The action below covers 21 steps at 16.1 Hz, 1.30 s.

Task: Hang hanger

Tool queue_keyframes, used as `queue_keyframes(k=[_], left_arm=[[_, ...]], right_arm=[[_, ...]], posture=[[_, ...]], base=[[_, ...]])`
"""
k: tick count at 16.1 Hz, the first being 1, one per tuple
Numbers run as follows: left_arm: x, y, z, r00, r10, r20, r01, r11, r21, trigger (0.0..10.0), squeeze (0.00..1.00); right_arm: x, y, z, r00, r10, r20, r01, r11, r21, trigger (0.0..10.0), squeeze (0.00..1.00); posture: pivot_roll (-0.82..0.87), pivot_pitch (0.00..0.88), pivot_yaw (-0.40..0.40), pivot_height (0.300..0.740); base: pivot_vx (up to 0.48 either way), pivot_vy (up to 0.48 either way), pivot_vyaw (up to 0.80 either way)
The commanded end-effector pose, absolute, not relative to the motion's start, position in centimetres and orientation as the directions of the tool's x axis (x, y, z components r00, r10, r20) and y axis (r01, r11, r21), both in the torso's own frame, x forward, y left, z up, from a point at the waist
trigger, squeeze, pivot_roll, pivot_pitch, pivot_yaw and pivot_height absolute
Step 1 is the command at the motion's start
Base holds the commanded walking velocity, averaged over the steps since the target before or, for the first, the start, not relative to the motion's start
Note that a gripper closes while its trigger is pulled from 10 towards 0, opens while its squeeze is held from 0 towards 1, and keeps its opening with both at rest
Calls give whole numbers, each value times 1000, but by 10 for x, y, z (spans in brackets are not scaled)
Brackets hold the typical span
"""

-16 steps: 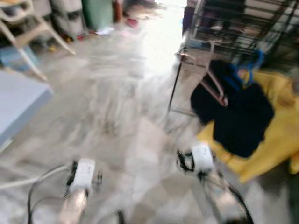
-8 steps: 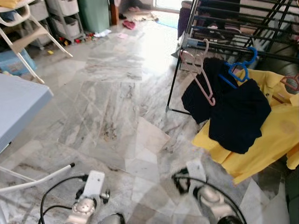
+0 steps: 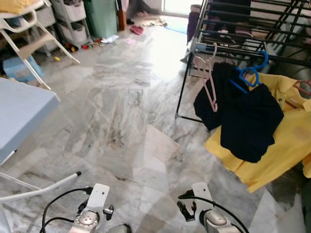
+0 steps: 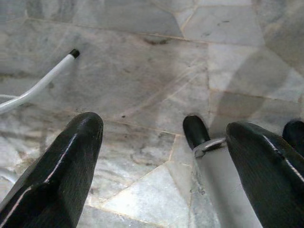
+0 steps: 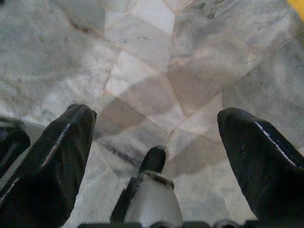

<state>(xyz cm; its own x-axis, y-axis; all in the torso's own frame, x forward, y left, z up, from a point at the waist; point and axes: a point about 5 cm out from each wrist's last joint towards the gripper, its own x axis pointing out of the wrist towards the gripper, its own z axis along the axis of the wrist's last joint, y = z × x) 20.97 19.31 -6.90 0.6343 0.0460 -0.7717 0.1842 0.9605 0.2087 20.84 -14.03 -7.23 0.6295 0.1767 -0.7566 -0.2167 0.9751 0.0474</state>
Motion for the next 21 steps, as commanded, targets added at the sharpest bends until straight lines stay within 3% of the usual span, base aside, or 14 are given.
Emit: queue_keyframes(k=[1,4,21], left_arm=[[207,195,-71,619,38,-784,203,957,206,10000,0],[207,191,-71,617,26,-787,221,954,205,10000,0],[191,194,-80,564,70,-823,173,964,200,10000,0]], right_arm=[[205,-143,-74,620,167,-767,-204,978,48,10000,0],[202,-146,-76,613,156,-775,-196,980,42,10000,0],[191,-146,-83,560,169,-811,-250,968,29,10000,0]], posture=[[-15,66,-1,740],[-20,68,3,740],[-14,139,-13,740]], base=[[0,-341,800],[0,-335,800],[0,0,800]])
